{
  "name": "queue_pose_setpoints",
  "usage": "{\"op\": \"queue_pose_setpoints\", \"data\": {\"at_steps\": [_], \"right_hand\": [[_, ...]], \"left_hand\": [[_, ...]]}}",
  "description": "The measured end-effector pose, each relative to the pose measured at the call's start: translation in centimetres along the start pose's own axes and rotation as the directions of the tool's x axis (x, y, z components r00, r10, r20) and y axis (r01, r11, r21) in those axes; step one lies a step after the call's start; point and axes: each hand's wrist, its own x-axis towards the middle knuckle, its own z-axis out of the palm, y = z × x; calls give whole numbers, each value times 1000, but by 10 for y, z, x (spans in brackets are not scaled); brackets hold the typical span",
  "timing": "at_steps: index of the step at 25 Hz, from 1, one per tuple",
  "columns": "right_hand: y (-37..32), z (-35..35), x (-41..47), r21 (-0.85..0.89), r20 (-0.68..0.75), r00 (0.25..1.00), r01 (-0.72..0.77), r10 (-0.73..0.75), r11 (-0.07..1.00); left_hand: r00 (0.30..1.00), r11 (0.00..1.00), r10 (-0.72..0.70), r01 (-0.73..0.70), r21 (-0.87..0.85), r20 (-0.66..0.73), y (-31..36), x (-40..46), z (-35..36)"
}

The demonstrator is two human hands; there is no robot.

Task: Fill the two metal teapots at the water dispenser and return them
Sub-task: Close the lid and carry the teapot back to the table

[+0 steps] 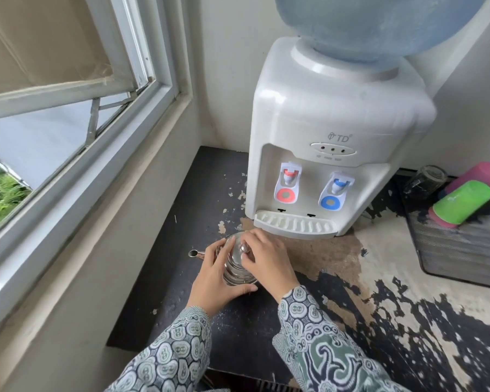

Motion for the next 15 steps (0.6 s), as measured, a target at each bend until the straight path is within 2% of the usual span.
{"op": "queue_pose_setpoints", "data": {"at_steps": [5,7,11,15], "right_hand": [[-6,1,-5,-45,120,990,-68,73,997],[-7,5,-9,-10,138,984,-112,112,994],[0,8,-8,177,116,986,-140,121,974],[12,5,-15,444,120,986,-156,114,883]], "left_hand": [[999,994,-42,43,101,-13,5,0,-4],[999,992,-41,42,123,-9,8,-1,-5],[1000,982,-23,20,190,10,7,-1,-8],[999,967,2,-13,255,43,1,-4,-11]]}}
